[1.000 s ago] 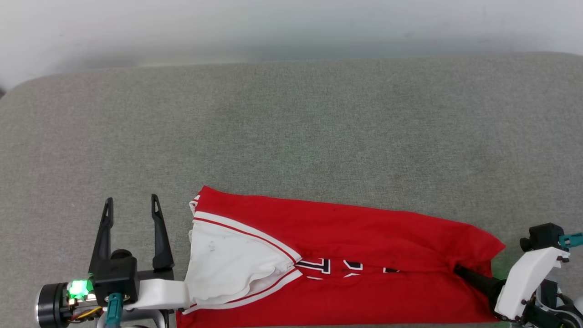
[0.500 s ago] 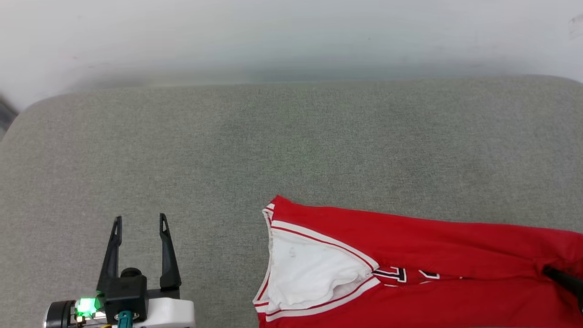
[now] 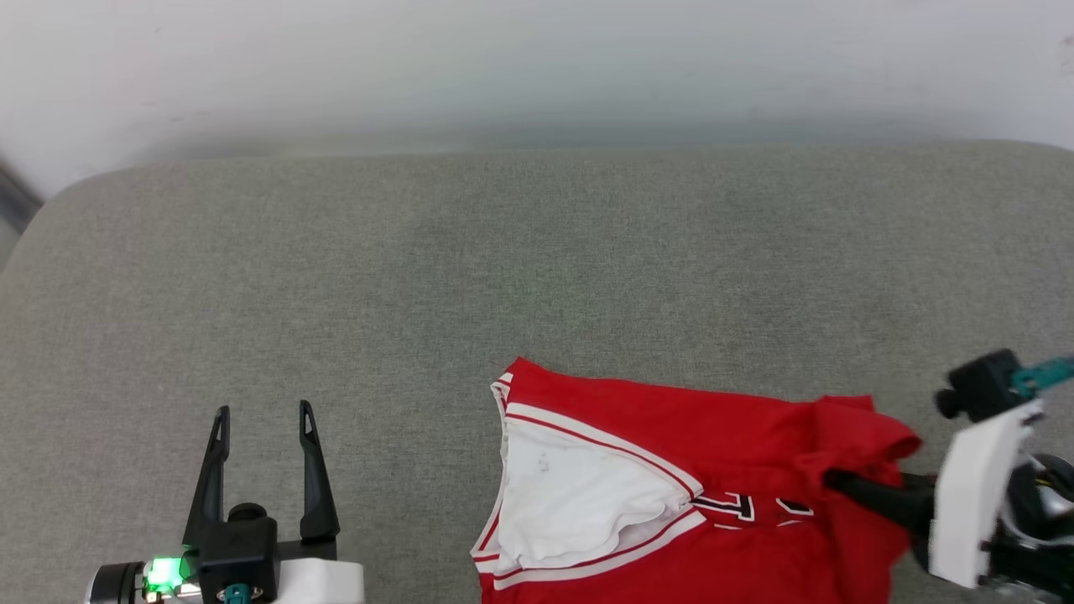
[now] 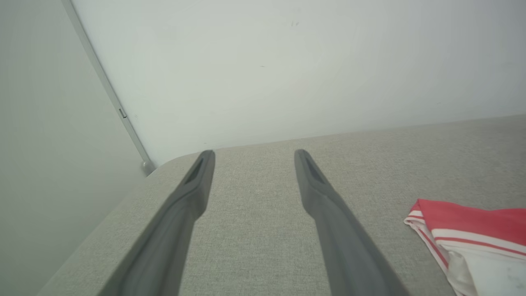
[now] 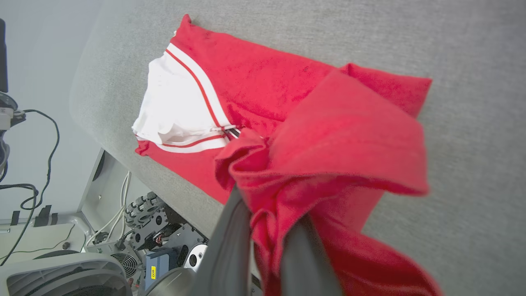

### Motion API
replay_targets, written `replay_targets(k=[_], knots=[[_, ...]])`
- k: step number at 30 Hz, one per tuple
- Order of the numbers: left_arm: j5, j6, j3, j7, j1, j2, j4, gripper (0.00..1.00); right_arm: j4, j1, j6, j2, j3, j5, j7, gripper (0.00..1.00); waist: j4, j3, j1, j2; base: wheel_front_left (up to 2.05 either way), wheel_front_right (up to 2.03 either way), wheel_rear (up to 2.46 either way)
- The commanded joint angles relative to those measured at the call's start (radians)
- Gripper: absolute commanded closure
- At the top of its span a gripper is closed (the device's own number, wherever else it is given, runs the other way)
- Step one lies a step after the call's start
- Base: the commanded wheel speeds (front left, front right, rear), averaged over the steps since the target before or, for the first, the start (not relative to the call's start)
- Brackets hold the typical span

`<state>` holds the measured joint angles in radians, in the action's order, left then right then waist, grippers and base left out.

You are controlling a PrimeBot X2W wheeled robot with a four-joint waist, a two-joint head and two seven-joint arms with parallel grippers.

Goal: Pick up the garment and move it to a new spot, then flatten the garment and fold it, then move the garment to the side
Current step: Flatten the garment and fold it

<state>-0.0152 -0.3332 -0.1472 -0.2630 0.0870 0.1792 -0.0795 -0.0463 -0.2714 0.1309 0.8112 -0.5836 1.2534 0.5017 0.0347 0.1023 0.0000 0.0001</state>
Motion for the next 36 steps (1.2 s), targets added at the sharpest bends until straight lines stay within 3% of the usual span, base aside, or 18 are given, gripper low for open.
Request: replay_targets(k=[1,9,18,27,28,29,30,31,36], knots=[[0.007,0.003,0.002,-0.002,-0.01,-0.004,-0.005,0.0,0.026,-0.035,0.0,-0.031,-0.019,-0.032,0.021,1.0,0.004,0.011,0.0,-0.0001,0.0,0.0,0.0],[0.018,0.007,-0.012,-0.002,-0.043,-0.011,-0.011,0.0,0.018,-0.223,0.0,-0.217,-0.144,-0.207,0.117,1.0,0.019,0.061,0.0,-0.0001,0.0,0.0,0.0],[0.021,0.013,-0.033,-0.002,-0.094,-0.02,-0.014,0.0,-0.164,-0.411,0.0,-0.409,-0.295,-0.306,0.138,1.0,0.035,0.129,0.0,-0.0001,0.0,0.0,0.0],[0.015,0.009,-0.049,-0.002,-0.125,-0.025,-0.001,0.0,-0.363,-0.446,-0.001,-0.483,-0.446,-0.331,0.083,1.0,0.049,0.151,0.0,-0.0001,0.0,0.0,0.0],[0.014,0.007,-0.047,-0.002,-0.123,-0.025,0.002,0.0,-0.369,-0.45,-0.001,-0.485,-0.453,-0.331,0.061,0.96,0.047,0.146,0.0,-0.0001,0.0,0.0,0.0],[0.013,0.007,-0.045,-0.002,-0.116,-0.024,0.003,0.0,-0.367,-0.458,-0.001,-0.485,-0.461,-0.334,0.041,0.71,0.044,0.14,0.0,-0.0001,0.0,0.0,0.0],[0.014,0.006,-0.044,-0.002,-0.109,-0.023,0.004,0.0,-0.359,-0.466,-0.001,-0.479,-0.471,-0.338,0.021,0.58,0.04,0.133,0.0,-0.0001,0.0,0.0,0.0],[0.014,0.004,-0.043,-0.002,-0.101,-0.022,0.006,0.0,-0.349,-0.474,-0.001,-0.468,-0.474,-0.341,-0.004,0.0,0.037,0.124,0.0,-0.0001,0.0,0.0,0.0],[0.01,-0.002,-0.033,-0.002,-0.073,-0.015,0.014,0.0,-0.264,-0.503,-0.001,-0.385,-0.463,-0.373,-0.167,0.0,0.009,0.073,0.0,-0.0001,0.0,0.0,0.0]])
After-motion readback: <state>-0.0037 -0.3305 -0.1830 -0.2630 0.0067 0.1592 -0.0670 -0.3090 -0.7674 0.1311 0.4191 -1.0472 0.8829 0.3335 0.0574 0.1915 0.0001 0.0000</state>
